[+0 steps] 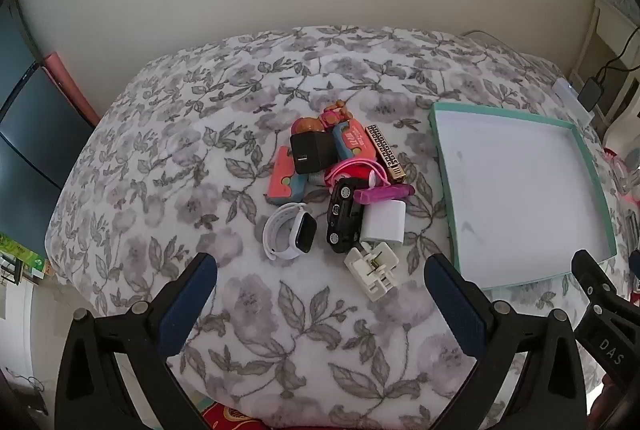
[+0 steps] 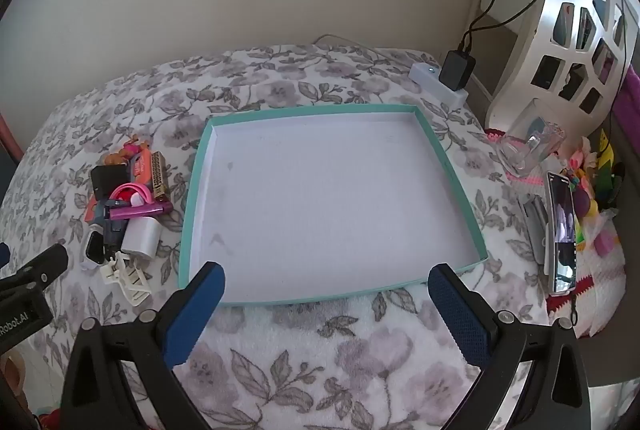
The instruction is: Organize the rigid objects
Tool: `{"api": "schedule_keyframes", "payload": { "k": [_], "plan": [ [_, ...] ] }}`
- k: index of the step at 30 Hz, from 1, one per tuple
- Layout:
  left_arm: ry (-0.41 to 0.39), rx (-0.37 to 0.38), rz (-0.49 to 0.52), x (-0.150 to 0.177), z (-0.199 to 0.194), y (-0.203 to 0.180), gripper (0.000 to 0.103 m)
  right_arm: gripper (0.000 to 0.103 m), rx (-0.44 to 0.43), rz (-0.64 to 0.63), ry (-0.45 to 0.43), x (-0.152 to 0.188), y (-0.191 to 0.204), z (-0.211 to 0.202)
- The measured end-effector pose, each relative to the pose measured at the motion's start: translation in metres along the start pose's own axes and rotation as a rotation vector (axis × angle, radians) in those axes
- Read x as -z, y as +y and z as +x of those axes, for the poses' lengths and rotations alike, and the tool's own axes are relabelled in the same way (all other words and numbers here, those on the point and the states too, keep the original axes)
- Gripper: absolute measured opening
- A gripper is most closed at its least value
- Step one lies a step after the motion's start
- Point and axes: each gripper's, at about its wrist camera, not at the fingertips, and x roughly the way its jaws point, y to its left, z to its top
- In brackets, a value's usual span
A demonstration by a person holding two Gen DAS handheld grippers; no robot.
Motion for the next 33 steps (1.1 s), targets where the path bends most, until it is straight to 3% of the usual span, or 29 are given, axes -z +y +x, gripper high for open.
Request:
{"api": "schedule_keyframes", "payload": {
  "k": [33],
  "plan": [
    [-0.007,-0.013,0.001,-0.0005,-0.0009,0.0038,0.103,0.103,-0.004,0.001,0.004,0.0004,-0.0018,0.0019]
  ]
}}
